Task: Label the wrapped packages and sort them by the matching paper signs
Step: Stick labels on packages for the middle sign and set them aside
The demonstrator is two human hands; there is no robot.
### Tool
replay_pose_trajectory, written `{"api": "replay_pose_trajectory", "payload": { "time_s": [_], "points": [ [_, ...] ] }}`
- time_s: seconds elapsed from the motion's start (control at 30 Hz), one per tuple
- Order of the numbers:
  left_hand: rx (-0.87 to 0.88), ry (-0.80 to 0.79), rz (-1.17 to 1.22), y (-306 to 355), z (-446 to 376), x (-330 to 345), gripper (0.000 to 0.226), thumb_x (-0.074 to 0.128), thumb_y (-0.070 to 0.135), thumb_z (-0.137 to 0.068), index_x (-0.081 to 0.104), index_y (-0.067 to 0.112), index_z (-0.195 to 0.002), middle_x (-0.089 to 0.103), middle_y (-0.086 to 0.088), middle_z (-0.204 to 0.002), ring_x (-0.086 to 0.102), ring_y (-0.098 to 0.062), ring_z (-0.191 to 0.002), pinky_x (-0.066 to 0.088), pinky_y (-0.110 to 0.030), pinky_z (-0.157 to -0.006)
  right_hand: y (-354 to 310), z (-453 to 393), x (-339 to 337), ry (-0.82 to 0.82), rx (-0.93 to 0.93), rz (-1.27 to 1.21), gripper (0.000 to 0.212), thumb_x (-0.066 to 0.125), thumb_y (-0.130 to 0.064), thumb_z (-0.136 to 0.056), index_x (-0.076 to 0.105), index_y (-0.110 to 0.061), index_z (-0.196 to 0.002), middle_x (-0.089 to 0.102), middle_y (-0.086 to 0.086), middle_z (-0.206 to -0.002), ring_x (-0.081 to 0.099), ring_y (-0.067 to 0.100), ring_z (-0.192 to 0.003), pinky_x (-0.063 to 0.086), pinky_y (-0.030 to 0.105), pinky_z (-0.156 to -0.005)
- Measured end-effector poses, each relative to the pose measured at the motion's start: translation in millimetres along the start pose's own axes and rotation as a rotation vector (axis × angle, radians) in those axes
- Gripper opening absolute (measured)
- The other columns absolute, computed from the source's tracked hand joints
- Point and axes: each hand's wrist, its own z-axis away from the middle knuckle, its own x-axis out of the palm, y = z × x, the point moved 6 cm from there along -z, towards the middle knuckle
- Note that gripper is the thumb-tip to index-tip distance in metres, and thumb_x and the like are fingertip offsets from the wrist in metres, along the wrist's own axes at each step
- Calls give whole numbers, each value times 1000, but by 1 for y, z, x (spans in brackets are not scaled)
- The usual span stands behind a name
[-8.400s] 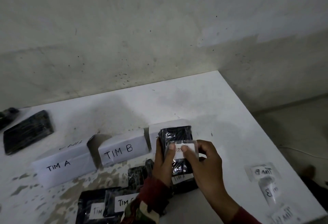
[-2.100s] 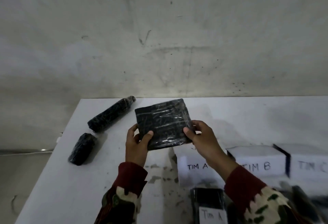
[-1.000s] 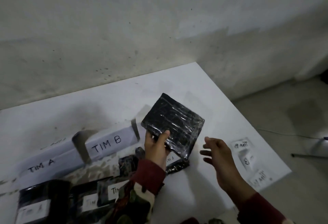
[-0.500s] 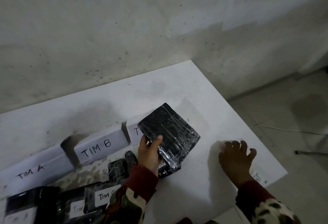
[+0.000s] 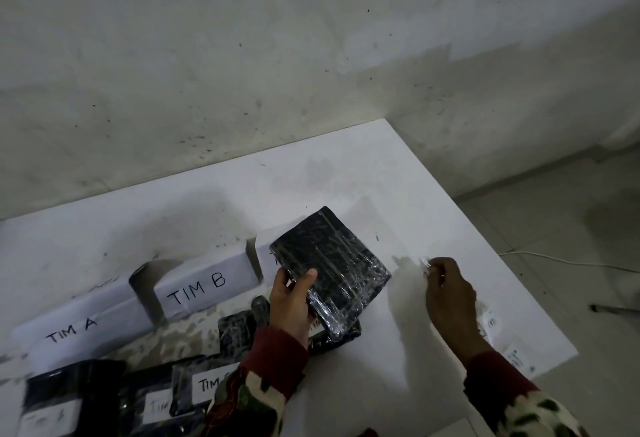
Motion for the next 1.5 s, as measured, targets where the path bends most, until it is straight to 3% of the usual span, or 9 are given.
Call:
{"api": "replay_pose_trajectory", "payload": {
  "time_s": [0.27,0.37,0.47,0.7,0.87,0.97,1.07,1.23,1.5],
  "points": [
    [11,20,26,4,-6,-11,22,52,8,-89,59,29,-92,69,2,-92,62,-23,-93,50,-36,-73,-28,-2,-1,-83,348,-790,22,45,-14,-93,60,-22,-78,61,-3,-82,59,12,-72,48,14,-56],
    [18,27,37,7,-5,-14,23,52,7,-89,58,28,-96,66,-1,-101,59,-26,-100,48,-44,-88,-41,4,-1,-116,302,-757,9,63,-19,-85,59,-26,-82,64,-5,-88,62,8,-76,47,23,-72],
    [32,40,45,9,-4,-16,25,51,5,-89,58,21,-107,65,-4,-103,59,-28,-101,46,-46,-93,-54,9,-5,-92,250,-769,26,68,-5,-80,57,-28,-81,58,-10,-93,58,3,-86,46,30,-86],
    [-28,45,111,10,-6,-22,20,47,7,-91,57,17,-104,67,-8,-94,63,-26,-85,51,-36,-73,-91,19,-3,-211,239,-955,24,66,-1,-80,59,-24,-82,64,1,-87,62,12,-80,48,21,-67],
    [-40,30,72,10,-4,-23,22,46,10,-92,55,19,-110,65,-12,-107,60,-32,-100,48,-48,-91,-118,36,10,-375,214,-1009,21,63,3,-79,58,-16,-85,71,-3,-64,67,5,-57,49,15,-46],
    [-15,19,26,14,-3,-24,19,44,14,-93,55,21,-107,67,-14,-104,64,-30,-91,54,-42,-79,-128,46,21,-420,184,-920,19,66,1,-79,58,-16,-84,72,-1,-68,68,9,-59,54,20,-49],
    [50,24,-78,18,-3,-27,20,38,24,-96,55,18,-105,63,-19,-113,61,-34,-102,47,-51,-94,-133,52,30,-384,155,-832,21,69,1,-76,58,-15,-82,70,4,-83,68,13,-66,57,20,-55],
    [59,-21,-116,24,-2,-30,76,25,67,-80,42,17,-134,49,-17,-135,45,-36,-126,32,-57,-107,-131,57,38,-341,174,-754,24,74,-6,-75,56,-20,-80,70,6,-85,70,14,-69,56,25,-58],
    [85,-51,-71,33,0,-32,77,23,64,-78,46,14,-131,55,-17,-129,51,-36,-120,35,-57,-105,-134,60,41,-288,242,-854,24,71,-3,-76,56,-20,-81,70,6,-88,69,20,-80,56,36,-74]
  ]
}}
